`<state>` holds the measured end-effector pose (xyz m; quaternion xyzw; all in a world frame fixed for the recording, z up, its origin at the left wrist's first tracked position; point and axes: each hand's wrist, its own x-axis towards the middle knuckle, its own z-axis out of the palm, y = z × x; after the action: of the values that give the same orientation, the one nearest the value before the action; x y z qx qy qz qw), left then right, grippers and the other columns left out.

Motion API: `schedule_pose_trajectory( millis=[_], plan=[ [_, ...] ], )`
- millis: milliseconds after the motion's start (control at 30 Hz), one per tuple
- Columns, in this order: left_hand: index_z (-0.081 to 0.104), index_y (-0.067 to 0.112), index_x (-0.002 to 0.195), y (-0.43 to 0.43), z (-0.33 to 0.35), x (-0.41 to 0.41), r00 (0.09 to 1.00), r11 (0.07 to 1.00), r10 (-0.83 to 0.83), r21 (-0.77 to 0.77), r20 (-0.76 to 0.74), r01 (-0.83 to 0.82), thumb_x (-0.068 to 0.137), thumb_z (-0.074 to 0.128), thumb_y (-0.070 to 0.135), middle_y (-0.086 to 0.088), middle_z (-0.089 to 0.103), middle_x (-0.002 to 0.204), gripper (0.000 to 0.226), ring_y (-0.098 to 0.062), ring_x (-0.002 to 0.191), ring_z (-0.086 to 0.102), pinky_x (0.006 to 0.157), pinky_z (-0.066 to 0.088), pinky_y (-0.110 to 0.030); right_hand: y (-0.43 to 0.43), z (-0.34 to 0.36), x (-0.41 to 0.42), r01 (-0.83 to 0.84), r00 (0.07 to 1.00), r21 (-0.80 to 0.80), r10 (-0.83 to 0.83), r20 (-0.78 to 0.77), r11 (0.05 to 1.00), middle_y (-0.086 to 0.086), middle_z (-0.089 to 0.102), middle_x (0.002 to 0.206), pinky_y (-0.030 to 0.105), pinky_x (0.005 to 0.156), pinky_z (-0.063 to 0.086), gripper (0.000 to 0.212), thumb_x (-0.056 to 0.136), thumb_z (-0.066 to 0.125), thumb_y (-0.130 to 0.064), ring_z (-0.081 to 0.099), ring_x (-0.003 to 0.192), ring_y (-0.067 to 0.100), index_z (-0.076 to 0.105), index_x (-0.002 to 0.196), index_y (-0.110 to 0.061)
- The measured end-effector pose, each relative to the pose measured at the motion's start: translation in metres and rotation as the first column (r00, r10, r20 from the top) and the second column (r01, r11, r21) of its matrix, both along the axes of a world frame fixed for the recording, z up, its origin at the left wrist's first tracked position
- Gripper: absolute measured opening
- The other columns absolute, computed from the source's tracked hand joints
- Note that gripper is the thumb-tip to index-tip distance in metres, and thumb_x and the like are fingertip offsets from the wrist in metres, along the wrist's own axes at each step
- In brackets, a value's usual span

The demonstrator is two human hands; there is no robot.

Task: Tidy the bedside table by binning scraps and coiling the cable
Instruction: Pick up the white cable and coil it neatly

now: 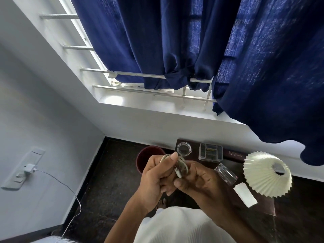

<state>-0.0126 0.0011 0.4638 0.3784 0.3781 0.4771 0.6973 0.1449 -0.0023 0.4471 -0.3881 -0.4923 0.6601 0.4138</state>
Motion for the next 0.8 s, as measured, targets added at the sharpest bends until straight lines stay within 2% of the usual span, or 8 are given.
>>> schedule_pose_trajectory(
  millis=[100, 200, 367, 467, 567, 667, 733, 800],
  plan=[
    [0.049, 0.018, 0.049, 0.000, -0.001, 0.002, 0.997, 0.999, -0.004, 0.052, -0.077, 0.008, 0.098, 0.056, 0.033, 0.003, 0.041, 0.041, 0.052, -0.011, 0.032, 0.029, 0.035, 0.026, -0.026, 0.000, 0.003, 0.001, -0.043, 0.990, -0.166, 0.020, -0.137, 0.985, 0.030, 0.073, 0.093, 0.042, 0.083, 0.060, 0.027, 0.079, 0.078, -0.003, 0.073, 0.088, 0.044, 0.065, 0.098, 0.011],
    [0.049, -0.004, 0.057, -0.003, -0.004, 0.012, 0.952, 0.988, 0.114, 0.135, -0.285, -0.078, 0.096, 0.058, 0.039, -0.011, 0.045, 0.043, 0.058, -0.015, 0.032, 0.039, 0.036, 0.035, -0.022, 0.003, 0.005, 0.001, 0.021, 0.985, -0.264, -0.065, -0.159, 0.964, 0.034, 0.072, 0.095, 0.056, 0.085, 0.058, 0.013, 0.077, 0.079, 0.001, 0.071, 0.086, 0.049, 0.069, 0.083, -0.004],
    [0.044, -0.013, 0.055, -0.009, -0.011, 0.034, 0.816, 0.919, 0.380, 0.276, -0.436, -0.281, 0.095, 0.060, 0.045, -0.026, 0.041, 0.045, 0.072, -0.040, 0.038, 0.036, 0.036, 0.030, -0.038, 0.006, -0.001, 0.001, 0.151, 0.984, -0.313, -0.172, -0.039, 0.938, 0.018, 0.078, 0.088, 0.029, 0.066, 0.060, 0.038, 0.065, 0.078, 0.014, 0.076, 0.085, 0.027, 0.041, 0.076, 0.014],
    [0.046, -0.008, 0.053, -0.011, -0.013, 0.041, 0.767, 0.885, 0.458, 0.311, -0.450, -0.347, 0.095, 0.061, 0.044, -0.022, 0.041, 0.044, 0.069, -0.040, 0.039, 0.037, 0.037, 0.033, -0.041, 0.010, 0.004, 0.003, 0.186, 0.981, -0.332, -0.196, 0.003, 0.925, 0.010, 0.077, 0.073, 0.020, 0.057, 0.057, 0.035, 0.071, 0.072, 0.021, 0.075, 0.069, 0.016, 0.044, 0.080, 0.003],
    [0.063, 0.003, 0.062, -0.012, -0.013, 0.042, 0.706, 0.864, 0.486, 0.405, -0.515, -0.299, 0.096, 0.063, 0.041, -0.011, 0.052, 0.050, 0.051, -0.032, 0.045, 0.046, 0.041, 0.040, -0.043, 0.014, 0.007, 0.006, 0.182, 0.983, -0.316, -0.183, 0.028, 0.931, 0.005, 0.073, 0.065, 0.021, 0.055, 0.056, 0.039, 0.079, 0.063, 0.023, 0.072, 0.065, 0.014, 0.038, 0.071, -0.006],
    [0.071, 0.013, 0.086, -0.012, -0.014, 0.037, 0.640, 0.848, 0.456, 0.521, -0.618, -0.101, 0.099, 0.058, 0.039, 0.003, 0.061, 0.074, 0.032, -0.006, 0.071, 0.055, 0.061, 0.047, -0.022, 0.024, 0.009, 0.009, 0.224, 0.974, -0.239, -0.224, 0.029, 0.945, 0.010, 0.072, 0.076, 0.024, 0.064, 0.058, 0.046, 0.073, 0.066, 0.024, 0.069, 0.073, 0.016, 0.041, 0.066, -0.014],
    [0.071, 0.013, 0.097, -0.011, -0.015, 0.035, 0.574, 0.831, 0.454, 0.557, -0.681, 0.004, 0.101, 0.053, 0.039, 0.001, 0.054, 0.089, 0.032, -0.006, 0.095, 0.046, 0.080, 0.038, -0.011, 0.032, 0.011, 0.012, 0.250, 0.968, -0.130, -0.245, 0.051, 0.959, 0.008, 0.068, 0.075, 0.026, 0.070, 0.056, 0.047, 0.068, 0.067, 0.019, 0.065, 0.073, 0.015, 0.043, 0.062, -0.021],
    [0.070, 0.012, 0.096, -0.008, -0.017, 0.033, 0.581, 0.833, 0.460, 0.553, -0.671, -0.021, 0.102, 0.051, 0.035, 0.004, 0.052, 0.094, 0.030, -0.008, 0.102, 0.044, 0.084, 0.037, -0.013, 0.036, 0.014, 0.012, 0.237, 0.961, -0.015, -0.232, 0.148, 0.972, 0.001, 0.066, 0.068, 0.022, 0.067, 0.054, 0.048, 0.067, 0.078, 0.010, 0.064, 0.068, 0.010, 0.043, 0.064, -0.022]
  ],
)
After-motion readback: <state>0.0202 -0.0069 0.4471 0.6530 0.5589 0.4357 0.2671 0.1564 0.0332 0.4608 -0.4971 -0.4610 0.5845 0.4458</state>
